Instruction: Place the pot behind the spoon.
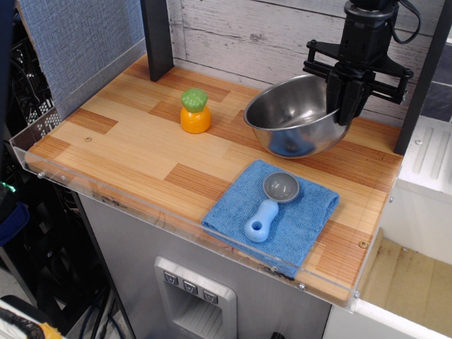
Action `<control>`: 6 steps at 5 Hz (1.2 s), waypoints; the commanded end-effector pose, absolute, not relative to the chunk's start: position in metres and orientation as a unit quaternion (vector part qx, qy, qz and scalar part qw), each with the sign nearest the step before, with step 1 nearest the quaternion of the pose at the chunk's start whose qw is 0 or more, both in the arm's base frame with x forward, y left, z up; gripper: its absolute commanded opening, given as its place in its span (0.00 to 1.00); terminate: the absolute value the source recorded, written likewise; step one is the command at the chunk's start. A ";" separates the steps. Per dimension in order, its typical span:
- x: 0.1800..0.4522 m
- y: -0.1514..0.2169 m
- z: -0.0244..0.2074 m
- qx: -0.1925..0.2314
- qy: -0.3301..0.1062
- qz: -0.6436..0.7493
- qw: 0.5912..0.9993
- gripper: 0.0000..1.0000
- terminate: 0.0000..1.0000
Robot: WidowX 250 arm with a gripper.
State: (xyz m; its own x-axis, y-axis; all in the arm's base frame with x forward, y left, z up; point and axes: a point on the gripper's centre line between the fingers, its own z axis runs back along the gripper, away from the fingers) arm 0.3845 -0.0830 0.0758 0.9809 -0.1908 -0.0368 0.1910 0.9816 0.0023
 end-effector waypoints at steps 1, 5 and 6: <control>0.382 -0.087 0.087 0.001 0.001 -0.105 0.995 1.00 0.00; 0.335 -0.040 0.185 -0.010 -0.135 -0.025 0.991 1.00 0.00; 0.327 -0.022 0.185 -0.018 -0.130 0.022 0.991 1.00 0.00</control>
